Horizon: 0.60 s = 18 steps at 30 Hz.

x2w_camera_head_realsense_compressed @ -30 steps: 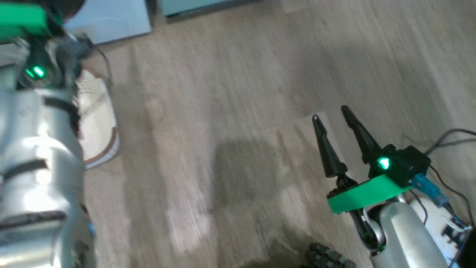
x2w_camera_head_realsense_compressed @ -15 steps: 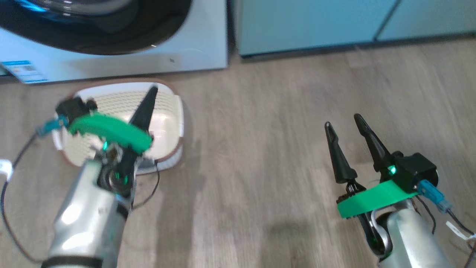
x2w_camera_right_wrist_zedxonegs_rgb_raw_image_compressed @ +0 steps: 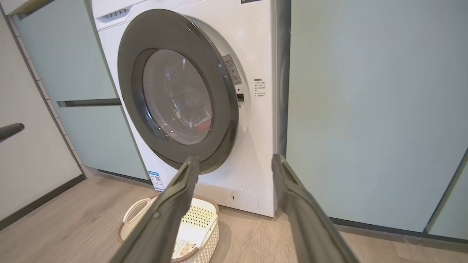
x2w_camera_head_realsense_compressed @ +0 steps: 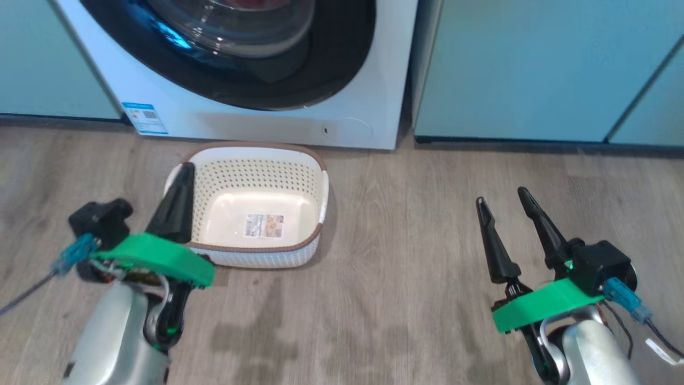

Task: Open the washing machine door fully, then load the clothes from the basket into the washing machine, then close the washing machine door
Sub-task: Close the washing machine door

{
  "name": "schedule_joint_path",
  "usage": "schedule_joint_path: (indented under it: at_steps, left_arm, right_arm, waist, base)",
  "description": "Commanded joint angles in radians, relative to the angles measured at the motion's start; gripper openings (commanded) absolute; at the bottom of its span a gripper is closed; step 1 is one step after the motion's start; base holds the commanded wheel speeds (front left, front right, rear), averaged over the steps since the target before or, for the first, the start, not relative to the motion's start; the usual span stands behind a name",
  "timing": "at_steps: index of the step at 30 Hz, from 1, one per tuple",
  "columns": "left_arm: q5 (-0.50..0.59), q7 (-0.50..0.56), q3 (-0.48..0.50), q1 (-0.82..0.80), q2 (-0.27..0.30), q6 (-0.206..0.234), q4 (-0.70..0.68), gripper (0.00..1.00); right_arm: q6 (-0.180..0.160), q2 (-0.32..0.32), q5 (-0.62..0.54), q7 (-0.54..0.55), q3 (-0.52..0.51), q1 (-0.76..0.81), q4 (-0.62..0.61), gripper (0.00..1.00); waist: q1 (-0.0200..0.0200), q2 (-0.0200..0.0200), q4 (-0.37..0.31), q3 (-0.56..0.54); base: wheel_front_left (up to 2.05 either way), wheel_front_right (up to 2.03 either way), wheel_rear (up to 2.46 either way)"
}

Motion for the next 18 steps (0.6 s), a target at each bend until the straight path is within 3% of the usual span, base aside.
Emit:
schedule_joint_path:
  at_steps: [1, 6, 12, 16, 17, 18]
  left_arm:
    - [0.071, -0.013, 0.075, 0.011, -0.004, 0.013, -0.082, 0.0]
    - [0.323, -0.013, 0.225, 0.165, -0.112, 0.016, -0.288, 0.0]
    - [0.446, -0.013, 0.236, 0.247, -0.139, 0.002, -0.353, 0.0]
    - [0.471, -0.013, 0.222, 0.275, -0.141, 0.023, -0.369, 0.0]
    - [0.466, -0.013, 0.218, 0.28, -0.141, 0.03, -0.366, 0.09]
    - [0.466, -0.013, 0.216, 0.282, -0.141, 0.039, -0.367, 0.4]
  right_arm:
    - [0.0, 0.001, -0.005, -0.011, 0.02, -0.017, -0.033, 1.0]
    - [0.0, 0.001, -0.007, -0.011, 0.022, -0.008, -0.034, 1.0]
    - [0.0, 0.001, -0.003, -0.011, 0.028, -0.001, -0.029, 1.0]
    - [0.0, 0.001, 0.003, -0.011, 0.034, 0.002, -0.026, 1.0]
    - [0.0, 0.001, 0.005, -0.011, 0.035, 0.003, -0.025, 1.0]
    - [0.0, 0.001, 0.006, -0.011, 0.036, 0.004, -0.025, 1.0]
  waist:
    - [0.0001, -0.0001, 0.022, -0.022]
    - [0.0001, -0.0001, 0.036, -0.036]
    - [0.0001, -0.0001, 0.038, -0.049]
    - [0.0001, -0.0001, 0.035, -0.052]
    - [0.0001, -0.0001, 0.034, -0.054]
    - [0.0001, -0.0001, 0.034, -0.054]
  base:
    - [0.0, 0.0, 0.0]
    - [0.0, 0.0, 0.0]
    - [0.0, 0.0, 0.0]
    - [0.0, 0.0, 0.0]
    - [0.0, 0.0, 0.0]
    - [0.0, 0.0, 0.0]
